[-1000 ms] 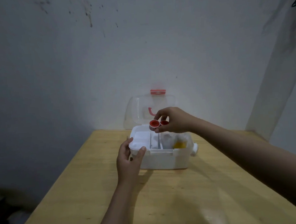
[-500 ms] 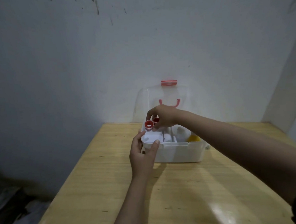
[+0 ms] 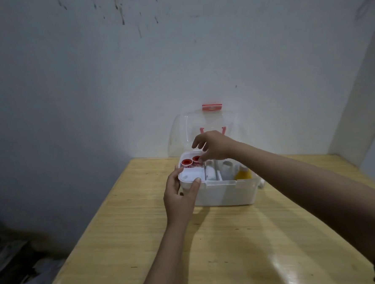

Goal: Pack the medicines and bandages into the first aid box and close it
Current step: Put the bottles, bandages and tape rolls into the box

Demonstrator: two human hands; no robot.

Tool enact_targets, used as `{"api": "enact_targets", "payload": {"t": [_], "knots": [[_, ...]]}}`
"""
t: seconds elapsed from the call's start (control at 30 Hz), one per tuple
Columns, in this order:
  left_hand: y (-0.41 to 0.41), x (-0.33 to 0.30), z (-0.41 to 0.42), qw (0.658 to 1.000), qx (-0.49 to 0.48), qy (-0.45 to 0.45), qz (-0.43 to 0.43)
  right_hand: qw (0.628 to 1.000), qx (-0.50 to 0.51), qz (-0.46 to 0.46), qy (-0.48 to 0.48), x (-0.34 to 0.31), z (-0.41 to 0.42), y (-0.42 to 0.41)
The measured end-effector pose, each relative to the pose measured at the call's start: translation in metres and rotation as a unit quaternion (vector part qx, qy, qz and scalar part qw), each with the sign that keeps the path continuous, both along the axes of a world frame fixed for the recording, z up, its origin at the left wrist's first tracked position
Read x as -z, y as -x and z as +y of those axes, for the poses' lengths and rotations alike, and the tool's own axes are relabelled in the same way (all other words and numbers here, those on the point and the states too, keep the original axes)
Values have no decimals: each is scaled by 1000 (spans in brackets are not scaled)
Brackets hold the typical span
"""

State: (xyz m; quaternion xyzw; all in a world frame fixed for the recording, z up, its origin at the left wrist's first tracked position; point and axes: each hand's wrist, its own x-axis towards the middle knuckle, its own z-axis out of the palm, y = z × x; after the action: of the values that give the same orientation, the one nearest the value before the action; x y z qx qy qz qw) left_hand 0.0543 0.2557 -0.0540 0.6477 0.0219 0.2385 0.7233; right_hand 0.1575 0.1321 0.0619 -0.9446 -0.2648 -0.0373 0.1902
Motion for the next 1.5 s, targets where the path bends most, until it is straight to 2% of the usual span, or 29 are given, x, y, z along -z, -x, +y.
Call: {"api": "enact_targets", "payload": {"t": [0.13, 0.27, 0.37, 0.47, 0.57, 0.67, 0.97, 1.17, 1.27, 1.4, 1.5], "knots": [[0, 1, 0, 1000, -6, -4, 0, 995, 37, -37, -89, -10, -40, 2], [-1, 1, -2, 1000, -13, -2, -1, 970, 143, -85, -177, 3, -94, 9], [-1, 1, -4, 1000, -20, -6, 5, 954, 215, -68, -197, 28, -133, 10], [-1, 1, -4, 1000, -23, -2, 8, 951, 255, -5, -173, 54, -158, 12], [0, 0, -5, 1000, -22, -6, 4, 962, 237, 82, -110, 78, -166, 16], [1, -1, -5, 1000, -19, -7, 2, 960, 228, 121, -113, 94, -165, 20], [1, -2, -5, 1000, -21, -14, 5, 946, 223, 83, -219, 88, -173, 33], [2, -2, -5, 1000, -11, -5, 0, 945, 202, -23, -258, 29, -168, 51], [1, 0, -2, 1000, -2, -6, -1, 945, 164, -38, -280, -5, -144, 64], [1, 0, 3, 1000, 13, -15, 1, 960, 98, -17, -261, -27, -90, 74], [0, -3, 5, 1000, 23, -18, 5, 975, 77, -19, -209, -30, -51, 70]]}}
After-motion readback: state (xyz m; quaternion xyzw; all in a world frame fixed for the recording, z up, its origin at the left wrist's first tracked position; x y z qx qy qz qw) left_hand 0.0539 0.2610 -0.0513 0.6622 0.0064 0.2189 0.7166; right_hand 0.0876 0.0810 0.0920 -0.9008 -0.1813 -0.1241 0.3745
